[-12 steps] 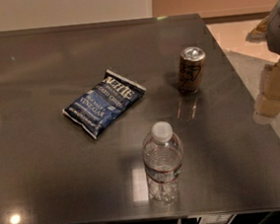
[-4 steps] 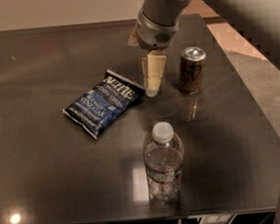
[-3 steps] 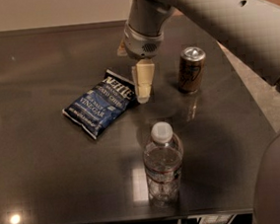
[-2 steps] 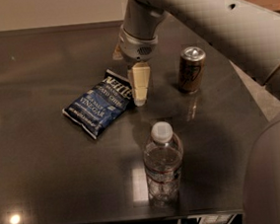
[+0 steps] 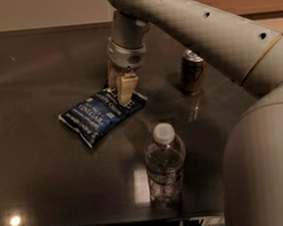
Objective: Move blue chip bag near water bottle
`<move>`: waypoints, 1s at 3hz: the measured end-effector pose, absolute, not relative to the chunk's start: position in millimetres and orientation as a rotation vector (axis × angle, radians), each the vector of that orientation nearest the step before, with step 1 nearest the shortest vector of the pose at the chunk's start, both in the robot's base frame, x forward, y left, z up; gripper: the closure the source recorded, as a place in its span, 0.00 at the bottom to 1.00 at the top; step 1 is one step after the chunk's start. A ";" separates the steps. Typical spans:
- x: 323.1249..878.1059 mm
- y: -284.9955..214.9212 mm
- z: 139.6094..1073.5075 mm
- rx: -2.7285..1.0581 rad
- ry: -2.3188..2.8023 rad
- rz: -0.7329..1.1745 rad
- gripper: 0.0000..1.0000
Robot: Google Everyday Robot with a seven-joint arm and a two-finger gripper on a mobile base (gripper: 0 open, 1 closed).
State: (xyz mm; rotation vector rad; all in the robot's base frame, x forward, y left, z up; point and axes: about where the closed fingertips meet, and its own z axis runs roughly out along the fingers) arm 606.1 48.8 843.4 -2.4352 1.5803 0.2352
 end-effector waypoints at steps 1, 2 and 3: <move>604.6 51.4 840.2 -2.464 1.565 0.233 0.70; 603.2 44.0 846.4 -2.469 1.556 0.222 0.93; 601.7 33.4 853.9 -2.471 1.552 0.210 0.94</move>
Offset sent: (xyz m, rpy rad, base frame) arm -0.0085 -0.0199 0.0147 -0.0310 -0.0059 0.0333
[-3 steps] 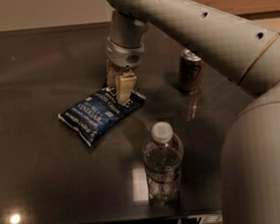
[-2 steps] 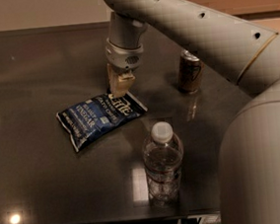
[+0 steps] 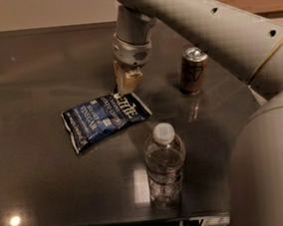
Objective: Move blue chip bag near water bottle
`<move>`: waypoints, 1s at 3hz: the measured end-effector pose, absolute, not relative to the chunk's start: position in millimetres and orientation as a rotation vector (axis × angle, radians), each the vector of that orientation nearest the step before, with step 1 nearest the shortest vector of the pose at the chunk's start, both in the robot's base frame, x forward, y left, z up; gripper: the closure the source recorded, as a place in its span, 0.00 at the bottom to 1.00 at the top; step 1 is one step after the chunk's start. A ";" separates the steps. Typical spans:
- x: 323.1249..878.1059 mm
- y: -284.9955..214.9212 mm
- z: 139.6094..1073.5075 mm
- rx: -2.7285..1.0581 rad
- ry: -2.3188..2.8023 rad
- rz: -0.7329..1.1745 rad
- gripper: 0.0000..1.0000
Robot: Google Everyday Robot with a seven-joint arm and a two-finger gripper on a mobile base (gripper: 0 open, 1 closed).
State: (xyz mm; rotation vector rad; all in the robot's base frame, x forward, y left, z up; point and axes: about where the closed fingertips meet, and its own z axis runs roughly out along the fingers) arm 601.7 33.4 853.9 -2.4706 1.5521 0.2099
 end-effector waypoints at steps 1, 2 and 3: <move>601.1 29.8 859.3 -2.480 1.553 0.226 0.71; 601.7 31.1 862.7 -2.482 1.552 0.237 0.48; 601.2 35.1 865.2 -2.478 1.553 0.251 0.23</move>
Offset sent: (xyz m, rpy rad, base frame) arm -0.0074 -0.0089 0.0160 -0.0203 0.0538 0.0139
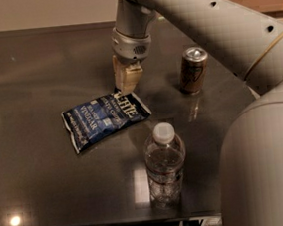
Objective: Move blue chip bag near water bottle
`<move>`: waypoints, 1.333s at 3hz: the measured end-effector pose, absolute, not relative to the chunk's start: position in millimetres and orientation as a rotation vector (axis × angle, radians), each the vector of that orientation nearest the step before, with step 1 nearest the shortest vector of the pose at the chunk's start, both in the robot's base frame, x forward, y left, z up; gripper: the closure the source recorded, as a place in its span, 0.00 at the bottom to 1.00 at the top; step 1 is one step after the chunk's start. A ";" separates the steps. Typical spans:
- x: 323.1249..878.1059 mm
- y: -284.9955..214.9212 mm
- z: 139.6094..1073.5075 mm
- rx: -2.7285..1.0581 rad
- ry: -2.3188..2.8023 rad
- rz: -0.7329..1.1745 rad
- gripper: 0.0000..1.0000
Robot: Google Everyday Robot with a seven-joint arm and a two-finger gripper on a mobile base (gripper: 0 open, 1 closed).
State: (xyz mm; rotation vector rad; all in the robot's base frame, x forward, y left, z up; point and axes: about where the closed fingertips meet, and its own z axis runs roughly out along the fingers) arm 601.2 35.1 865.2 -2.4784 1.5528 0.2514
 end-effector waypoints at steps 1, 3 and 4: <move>598.8 41.1 865.0 -2.484 1.553 0.255 0.02; 584.7 54.0 848.0 -2.543 1.541 0.272 0.00; 576.3 58.0 834.7 -2.581 1.536 0.277 0.00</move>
Offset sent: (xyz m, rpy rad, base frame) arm -0.0243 0.0112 -0.0078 -0.0578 0.0556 0.0381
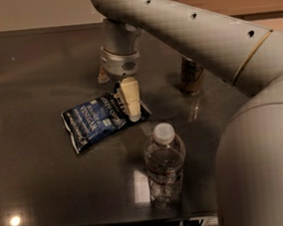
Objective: Move blue chip bag near water bottle
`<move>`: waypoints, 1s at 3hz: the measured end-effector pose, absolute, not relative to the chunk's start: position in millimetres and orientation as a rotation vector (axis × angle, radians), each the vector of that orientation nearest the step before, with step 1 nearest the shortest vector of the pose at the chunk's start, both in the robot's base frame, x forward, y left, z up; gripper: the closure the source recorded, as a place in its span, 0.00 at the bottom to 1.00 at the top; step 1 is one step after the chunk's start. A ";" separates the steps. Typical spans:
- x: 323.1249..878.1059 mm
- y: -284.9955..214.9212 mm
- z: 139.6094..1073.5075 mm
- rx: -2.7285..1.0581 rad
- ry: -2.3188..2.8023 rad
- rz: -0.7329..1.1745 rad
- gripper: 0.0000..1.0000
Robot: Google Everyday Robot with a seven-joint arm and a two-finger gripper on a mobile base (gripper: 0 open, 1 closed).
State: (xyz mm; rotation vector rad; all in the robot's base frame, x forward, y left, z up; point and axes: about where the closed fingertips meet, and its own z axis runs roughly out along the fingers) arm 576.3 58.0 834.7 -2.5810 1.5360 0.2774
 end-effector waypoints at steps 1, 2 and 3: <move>572.9 55.6 829.6 -2.604 1.531 0.280 0.17; 570.6 48.8 831.4 -2.608 1.528 0.283 0.40; 565.4 38.6 835.5 -2.610 1.523 0.284 0.64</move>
Offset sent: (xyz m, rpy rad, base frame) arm -0.0161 -0.0266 0.0027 -0.0402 0.0380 0.0244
